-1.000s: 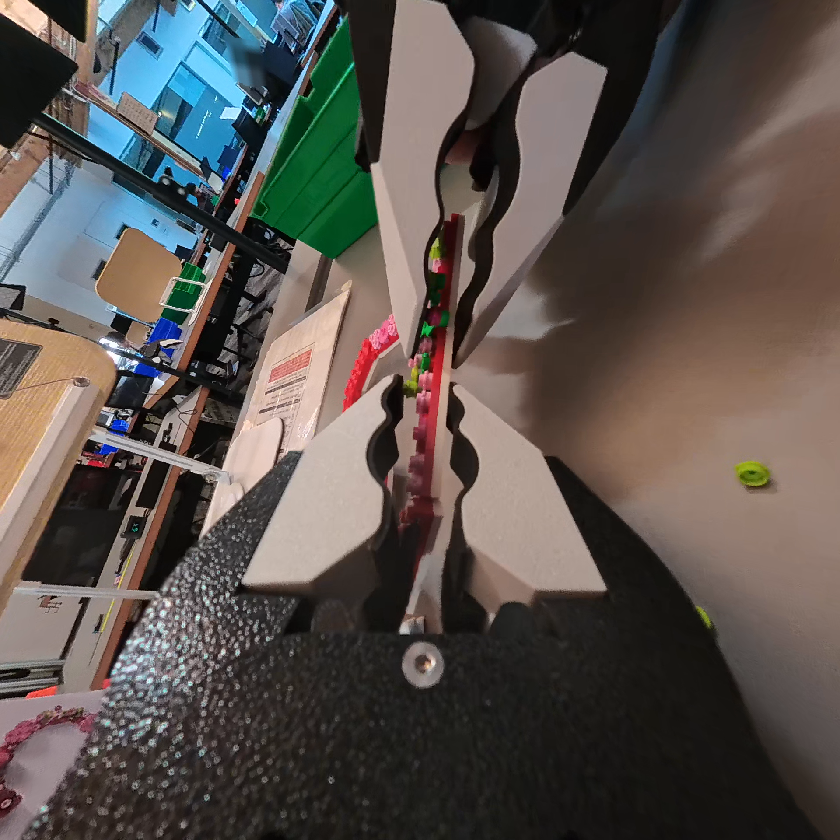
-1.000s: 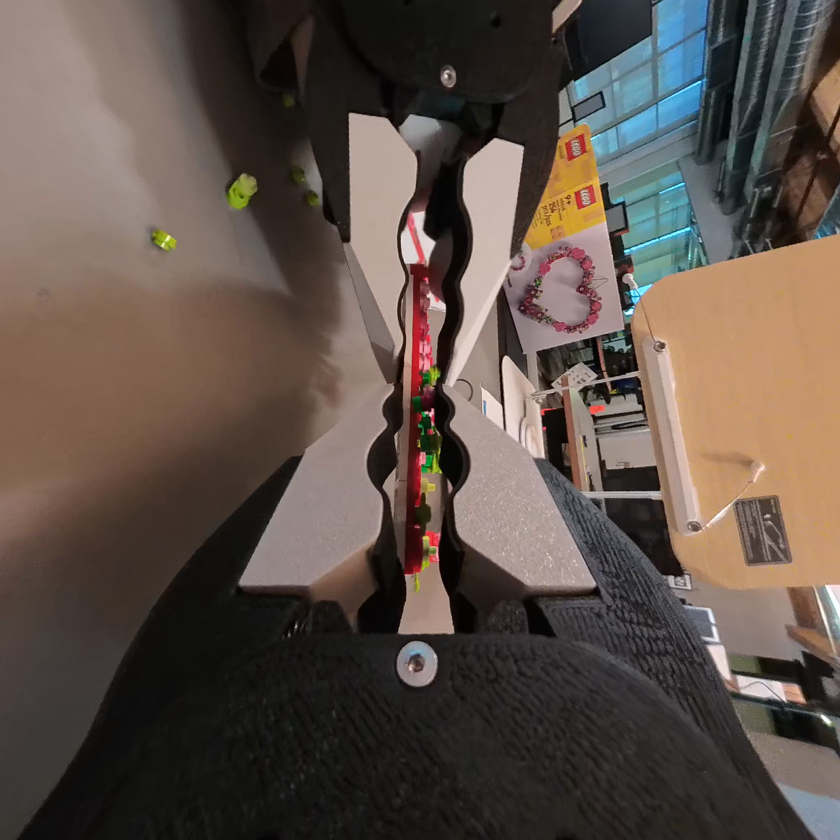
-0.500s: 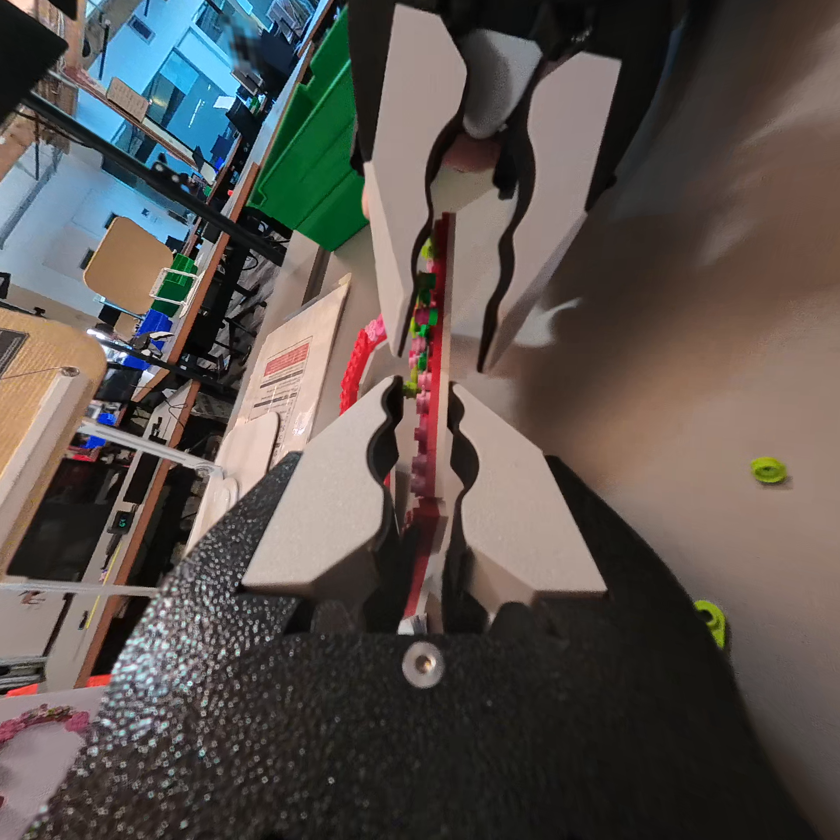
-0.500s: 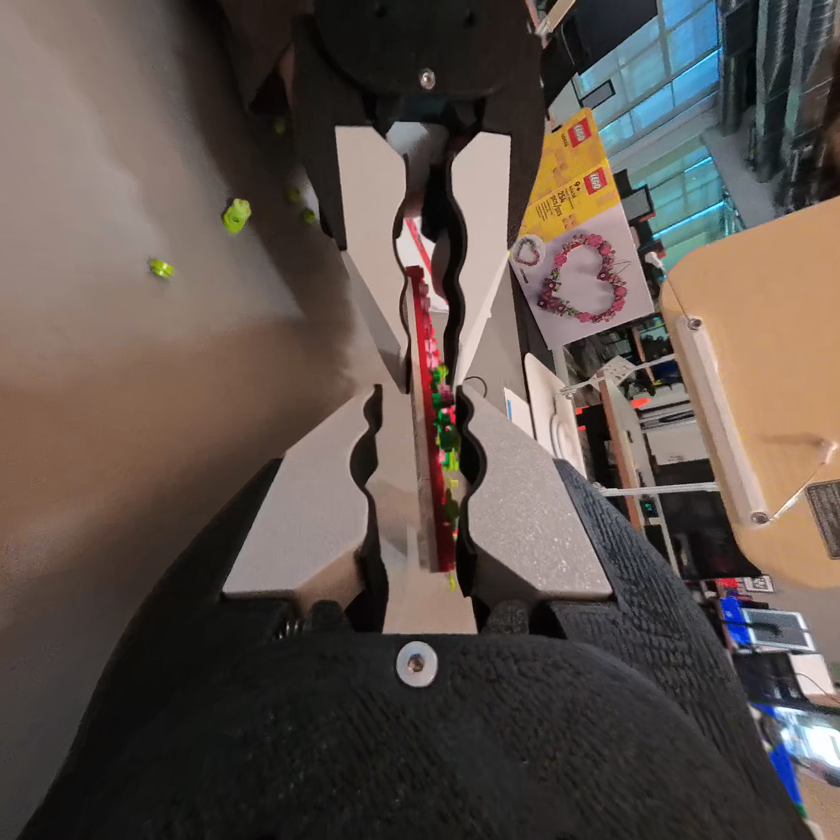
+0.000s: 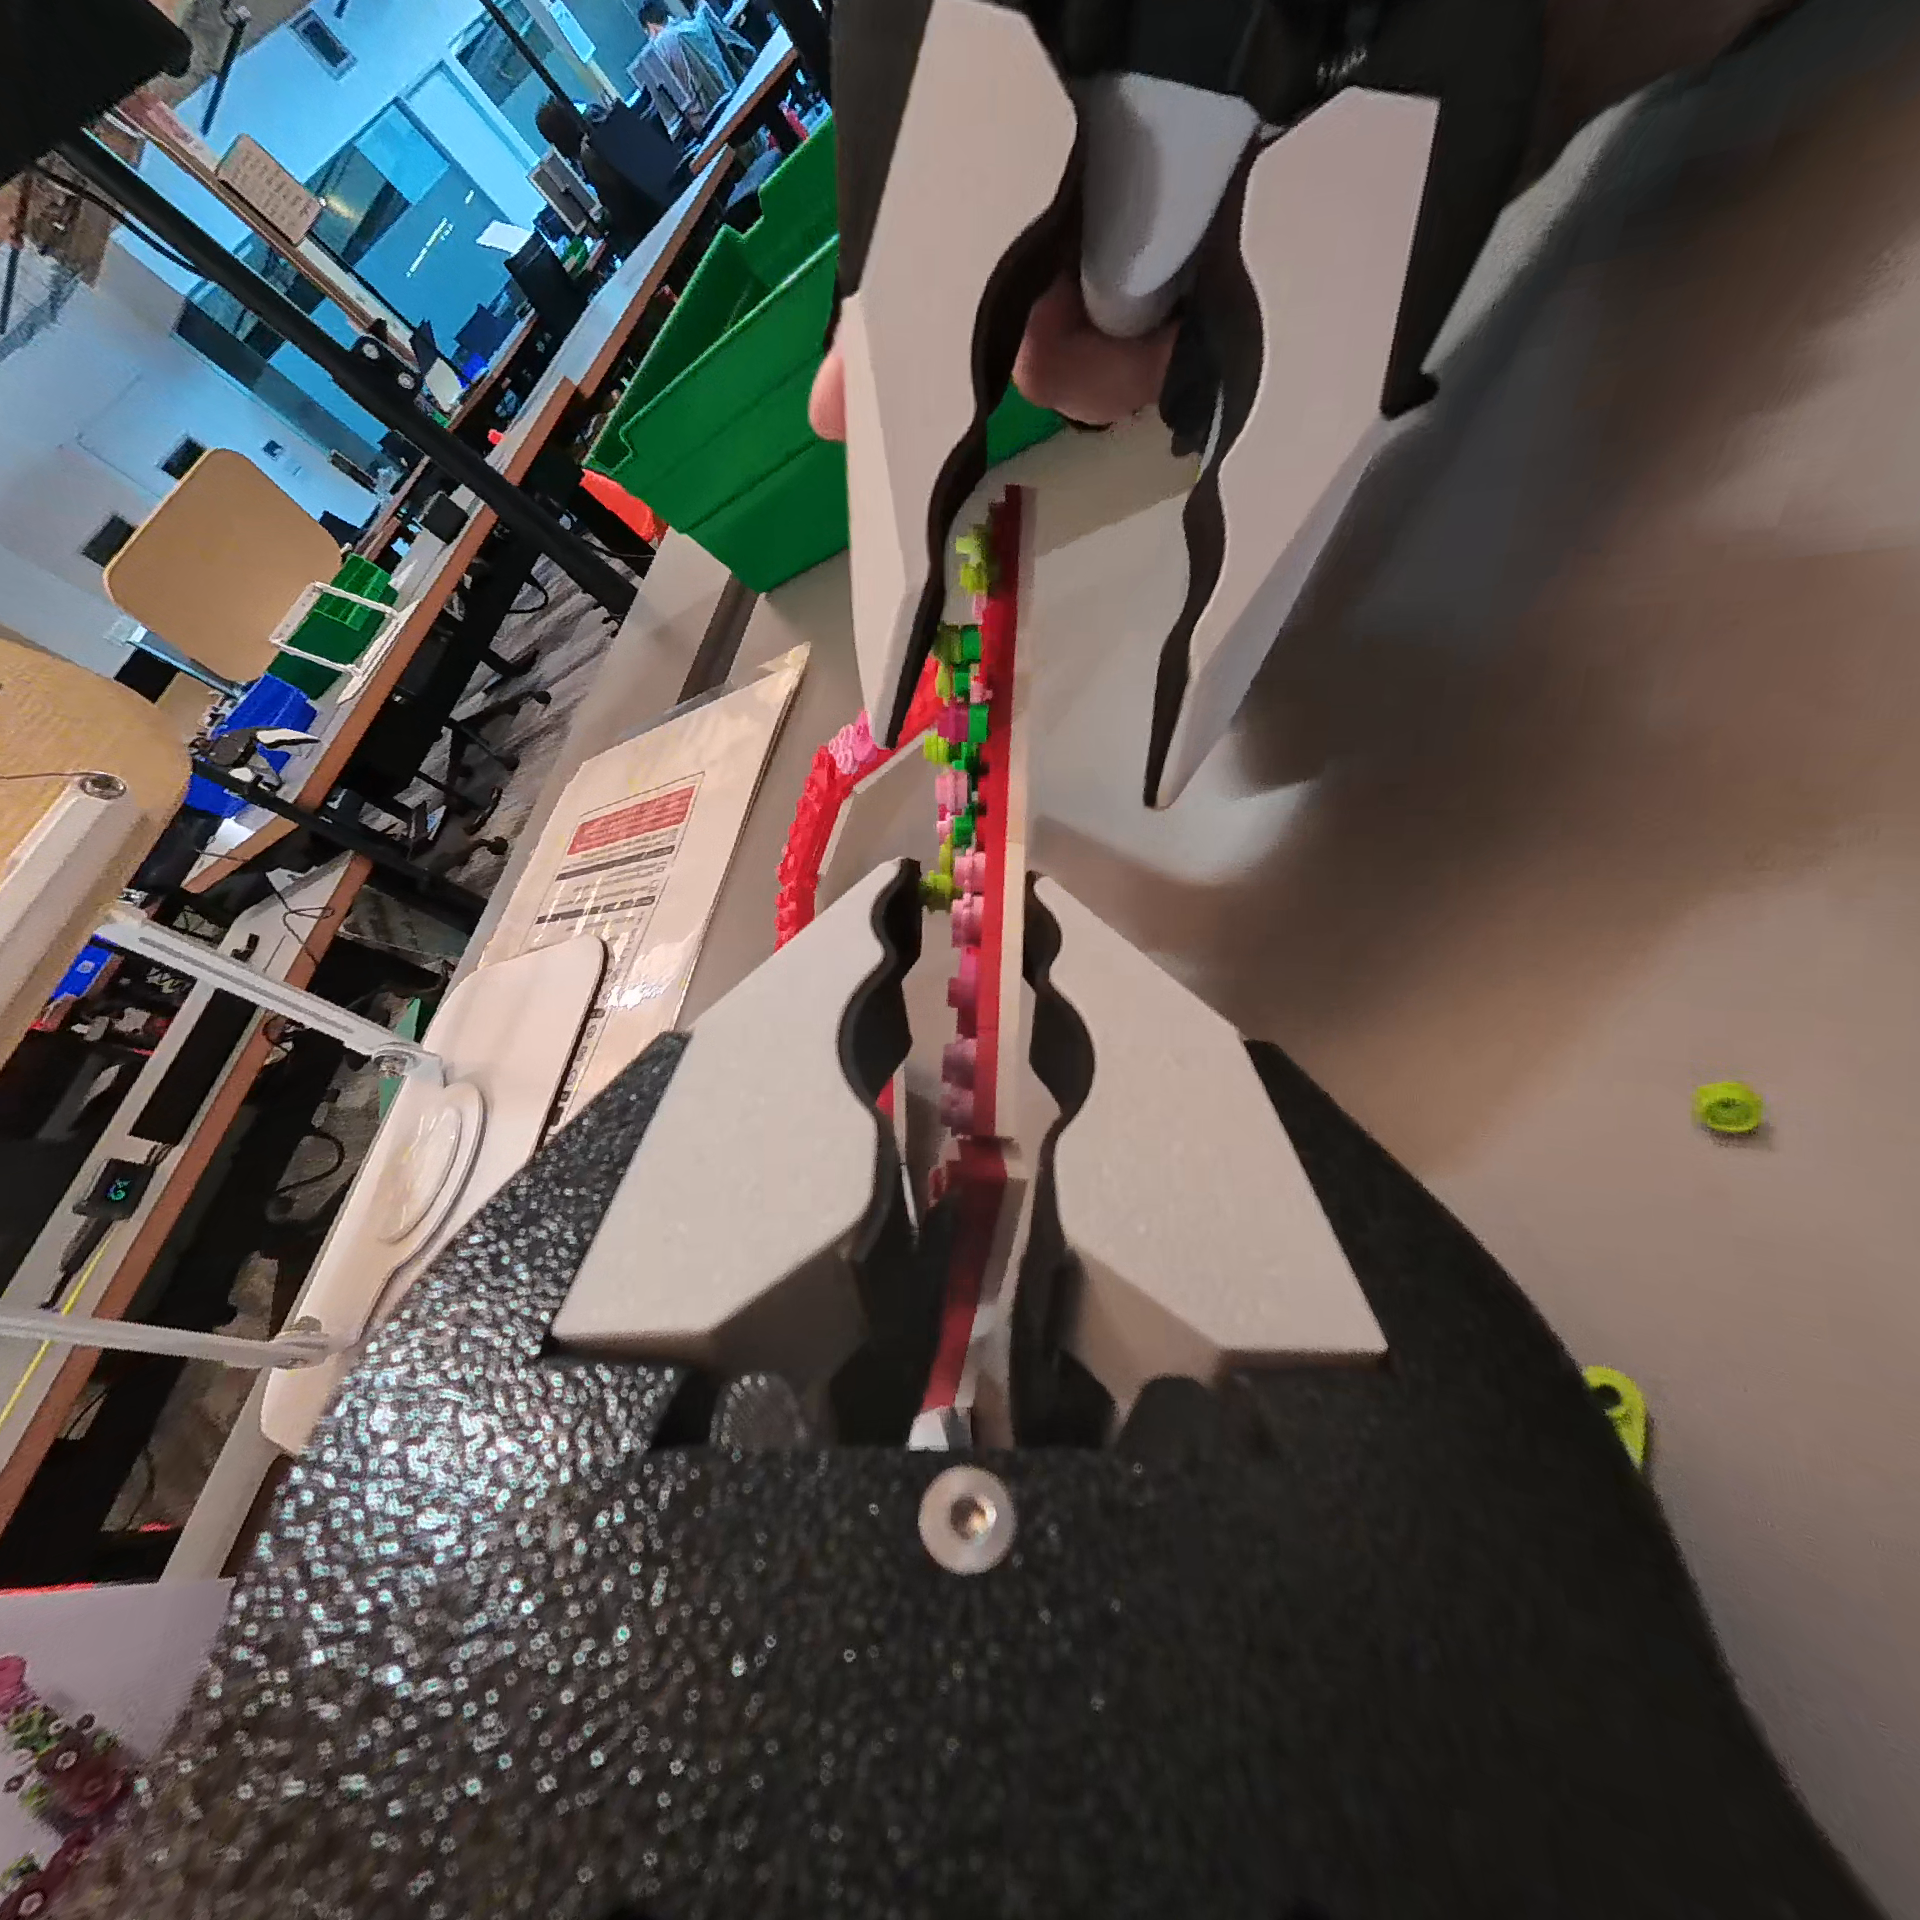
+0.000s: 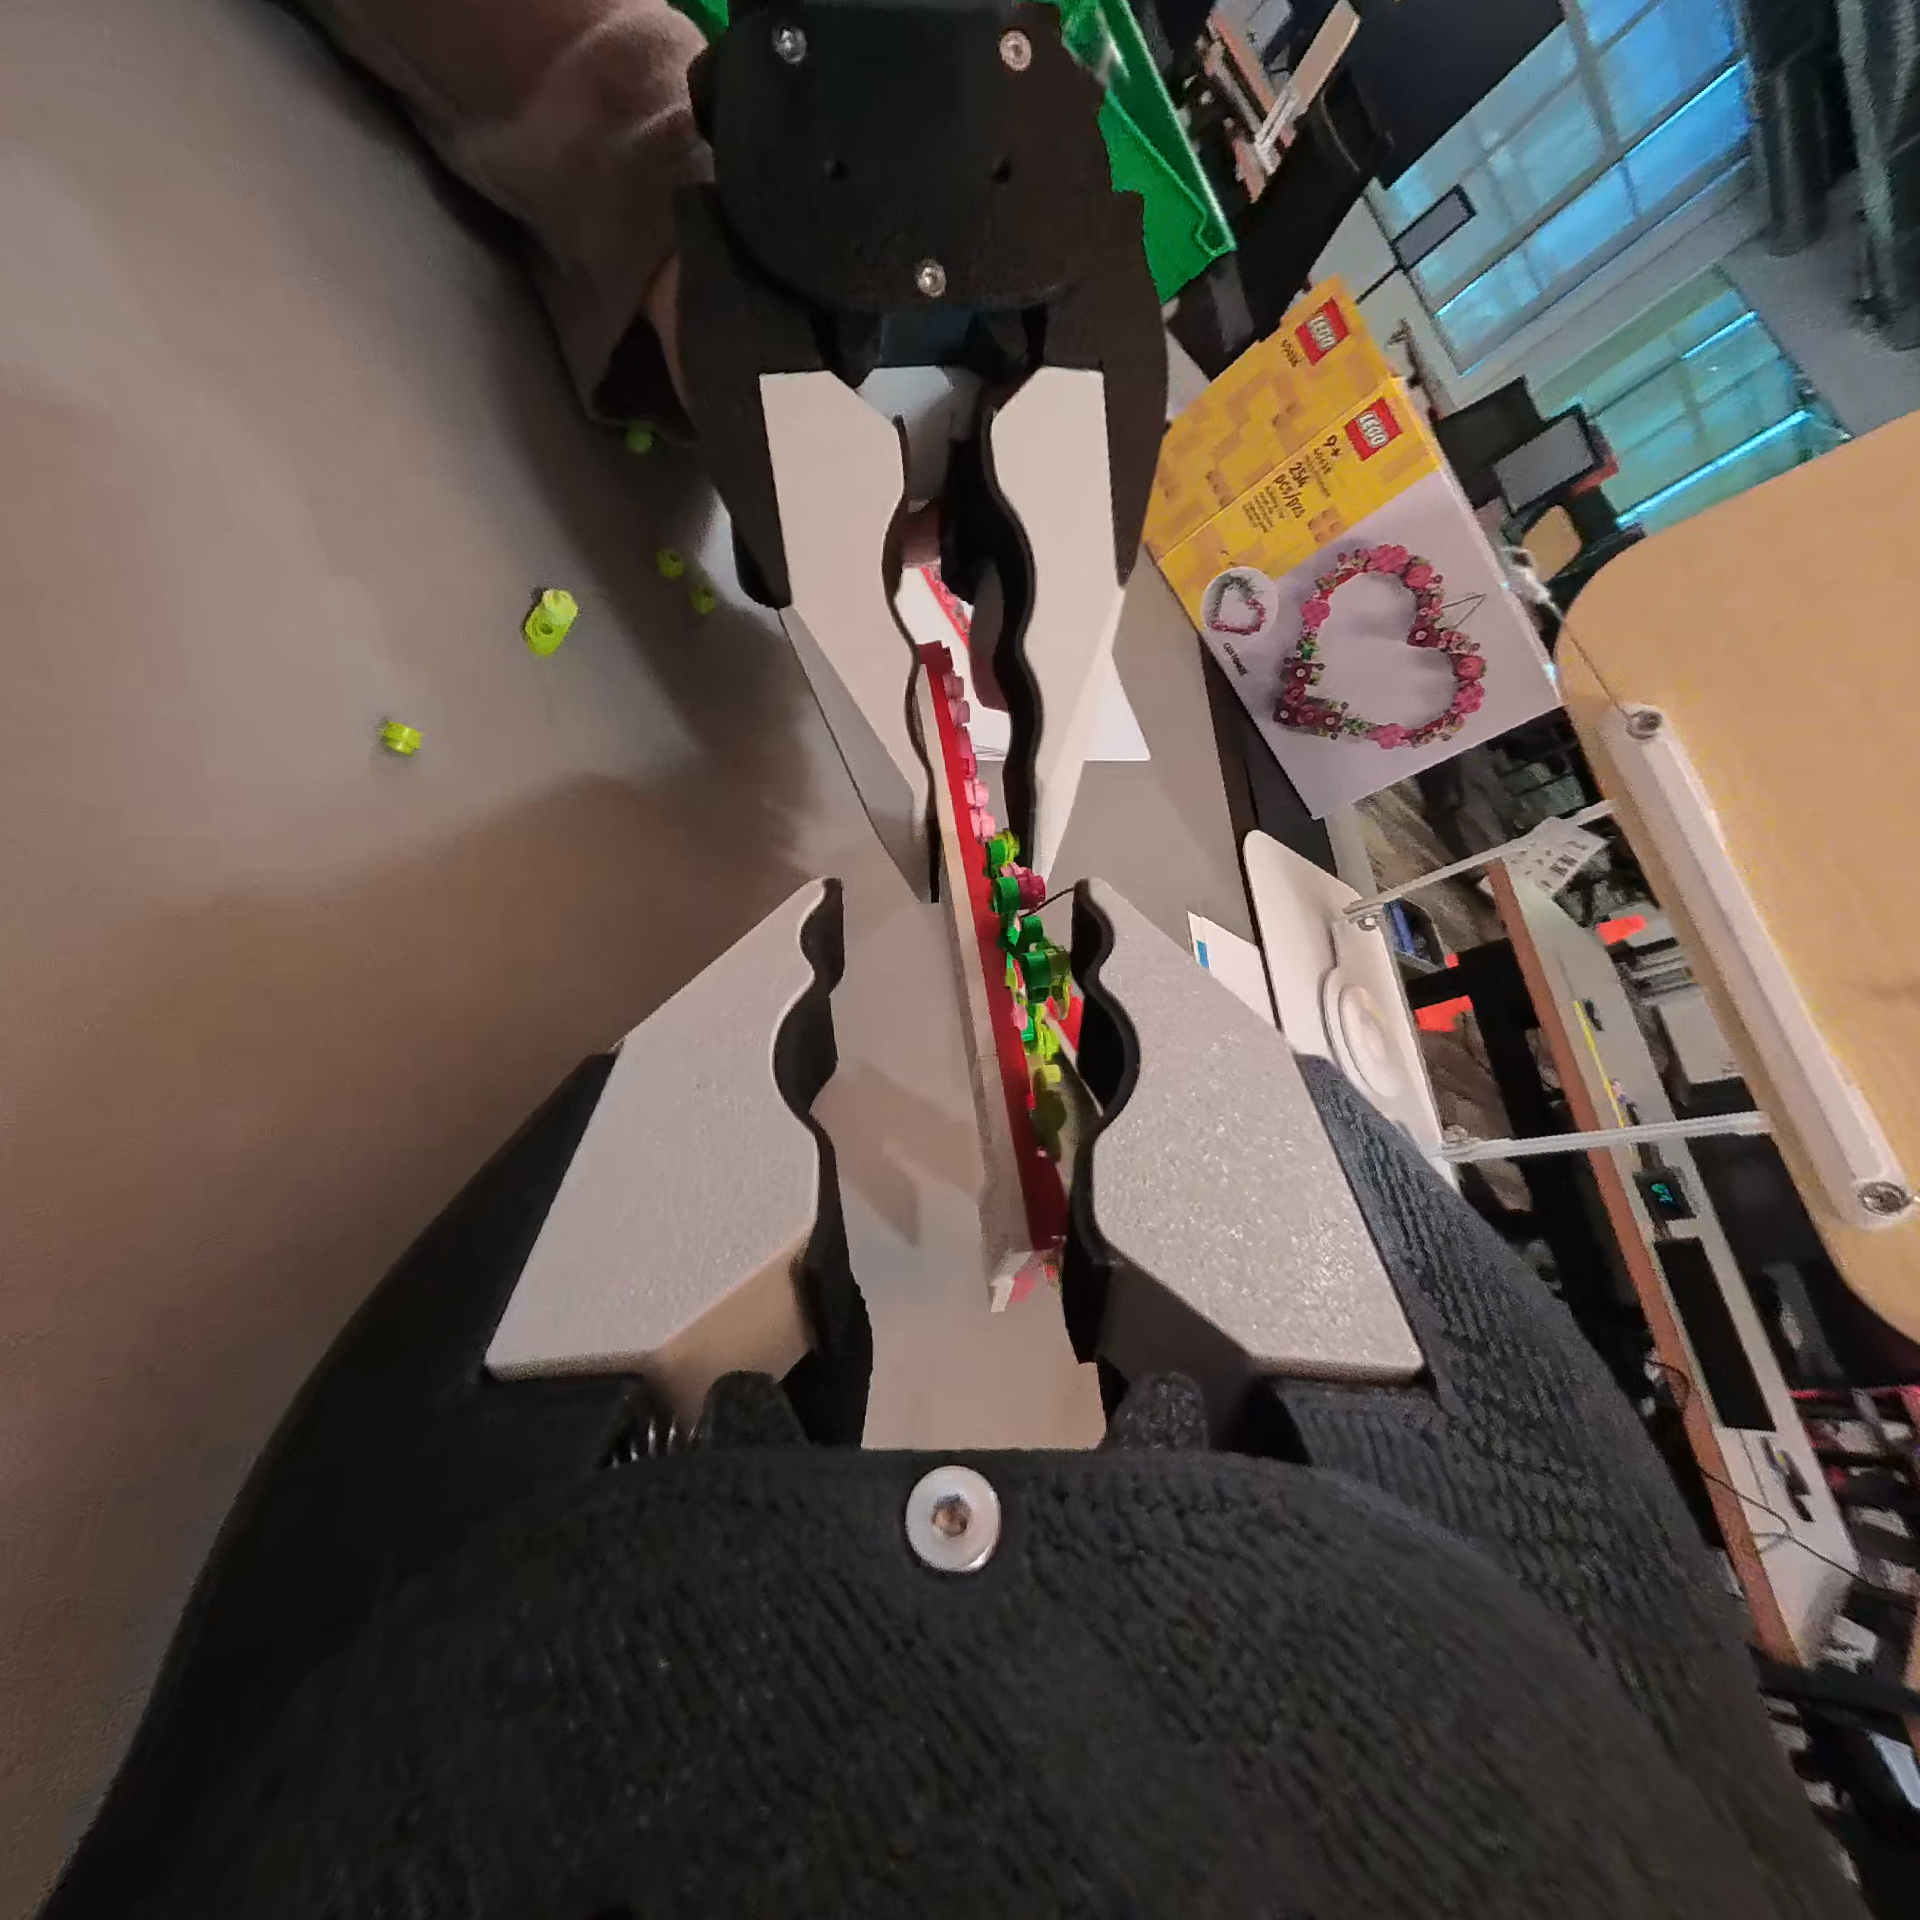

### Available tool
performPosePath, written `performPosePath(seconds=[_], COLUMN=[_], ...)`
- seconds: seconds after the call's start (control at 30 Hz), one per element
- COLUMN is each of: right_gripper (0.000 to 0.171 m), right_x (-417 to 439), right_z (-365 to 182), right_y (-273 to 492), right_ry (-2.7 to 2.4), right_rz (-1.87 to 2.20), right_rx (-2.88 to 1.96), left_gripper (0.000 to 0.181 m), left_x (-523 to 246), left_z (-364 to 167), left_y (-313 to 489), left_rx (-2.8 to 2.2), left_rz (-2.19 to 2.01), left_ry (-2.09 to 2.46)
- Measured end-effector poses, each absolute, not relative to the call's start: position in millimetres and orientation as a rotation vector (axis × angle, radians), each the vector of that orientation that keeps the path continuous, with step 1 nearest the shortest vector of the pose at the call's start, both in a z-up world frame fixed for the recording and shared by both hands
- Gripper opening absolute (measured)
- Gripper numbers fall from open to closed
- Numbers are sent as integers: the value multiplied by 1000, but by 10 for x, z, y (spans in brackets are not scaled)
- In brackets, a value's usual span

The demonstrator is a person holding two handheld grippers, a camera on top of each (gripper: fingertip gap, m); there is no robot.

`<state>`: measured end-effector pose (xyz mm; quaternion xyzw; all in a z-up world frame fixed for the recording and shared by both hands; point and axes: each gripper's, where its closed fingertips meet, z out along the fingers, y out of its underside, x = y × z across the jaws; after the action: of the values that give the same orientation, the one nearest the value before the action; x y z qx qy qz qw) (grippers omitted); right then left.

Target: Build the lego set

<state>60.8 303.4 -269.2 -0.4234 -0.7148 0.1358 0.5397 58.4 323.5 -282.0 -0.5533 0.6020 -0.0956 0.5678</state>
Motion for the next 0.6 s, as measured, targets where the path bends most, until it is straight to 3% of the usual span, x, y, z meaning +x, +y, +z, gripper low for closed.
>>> performPosePath(seconds=[0.27, 0.6], right_gripper=[45, 19], right_x=[566, 530], right_z=[-2723, -2758], right_y=[3067, 3063], right_ry=[-1814, -1853], right_rz=[327, 282], right_rx=[-1012, -948], left_gripper=[16, 16], left_x=[589, 597], left_z=[-2811, -2829], left_y=[3219, 3189], left_rx=[-1294, -1271], left_rz=[-236, -225], left_ry=[1414, 1432])
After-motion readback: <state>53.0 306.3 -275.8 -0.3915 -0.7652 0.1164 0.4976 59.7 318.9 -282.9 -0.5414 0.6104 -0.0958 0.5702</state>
